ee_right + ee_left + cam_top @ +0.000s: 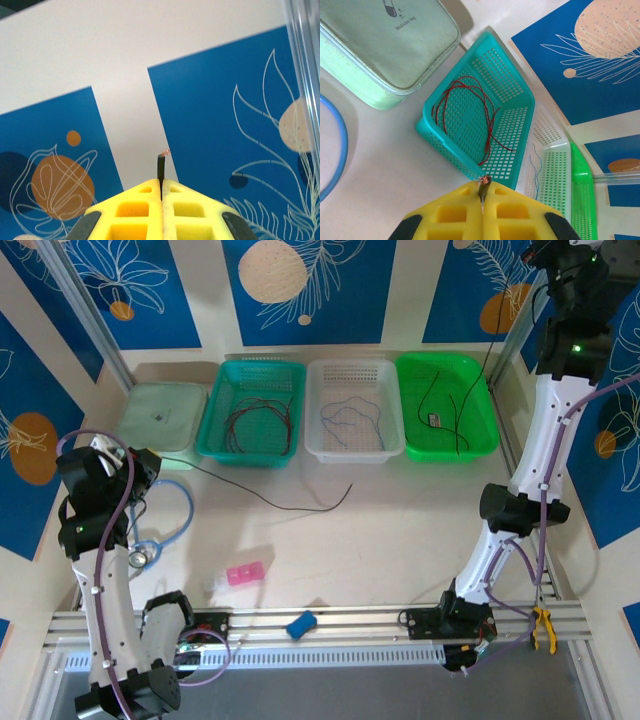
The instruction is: Untangle the cables
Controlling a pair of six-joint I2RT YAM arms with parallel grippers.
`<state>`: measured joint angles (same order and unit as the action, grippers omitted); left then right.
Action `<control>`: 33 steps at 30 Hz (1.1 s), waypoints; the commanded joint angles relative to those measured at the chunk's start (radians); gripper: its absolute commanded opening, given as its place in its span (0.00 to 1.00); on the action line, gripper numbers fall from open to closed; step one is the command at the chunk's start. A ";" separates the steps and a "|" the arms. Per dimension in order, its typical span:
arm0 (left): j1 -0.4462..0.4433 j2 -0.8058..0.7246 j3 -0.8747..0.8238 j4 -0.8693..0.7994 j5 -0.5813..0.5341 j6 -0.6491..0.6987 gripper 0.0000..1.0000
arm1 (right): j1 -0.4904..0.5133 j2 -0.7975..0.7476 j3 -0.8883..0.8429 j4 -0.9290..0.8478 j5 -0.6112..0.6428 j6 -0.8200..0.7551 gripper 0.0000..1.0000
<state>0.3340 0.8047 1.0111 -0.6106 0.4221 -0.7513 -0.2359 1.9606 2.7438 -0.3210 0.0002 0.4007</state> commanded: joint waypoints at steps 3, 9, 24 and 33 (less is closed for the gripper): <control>-0.010 -0.019 0.023 -0.012 0.006 0.003 0.00 | 0.004 -0.015 0.022 0.101 0.040 -0.005 0.00; -0.011 -0.013 0.033 -0.017 0.007 0.008 0.00 | 0.008 0.014 0.029 0.126 0.027 -0.004 0.00; -0.022 -0.032 0.021 -0.034 0.001 0.010 0.00 | 0.063 0.001 -0.191 -0.041 0.063 -0.046 0.00; -0.025 -0.025 0.037 -0.048 0.007 0.023 0.00 | 0.105 -0.175 -0.651 0.065 0.168 -0.115 0.00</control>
<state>0.3202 0.7845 1.0149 -0.6453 0.4217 -0.7506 -0.1429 1.8858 2.1712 -0.3222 0.1169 0.3408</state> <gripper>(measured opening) 0.060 0.050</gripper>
